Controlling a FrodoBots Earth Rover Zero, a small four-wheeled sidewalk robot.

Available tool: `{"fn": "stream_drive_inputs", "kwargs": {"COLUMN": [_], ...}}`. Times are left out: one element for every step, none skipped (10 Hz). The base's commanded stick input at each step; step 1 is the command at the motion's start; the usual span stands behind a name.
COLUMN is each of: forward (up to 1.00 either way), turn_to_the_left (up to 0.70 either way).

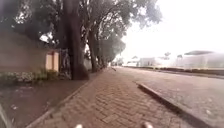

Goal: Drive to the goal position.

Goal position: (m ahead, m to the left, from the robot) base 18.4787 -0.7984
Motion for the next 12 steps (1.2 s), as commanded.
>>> {"fn": "stream_drive_inputs", "kwargs": {"forward": [0.5, 0.5, 0.5, 0.5, 0.5, 0.5, 0.5, 0.5, 0.5, 0.5, 0.5, 0.5], "turn_to_the_left": [0.0, 0.0, 0.0, 0.0, 0.0, 0.0, 0.0, 0.0, 0.0, 0.0, 0.0, 0.0]}}
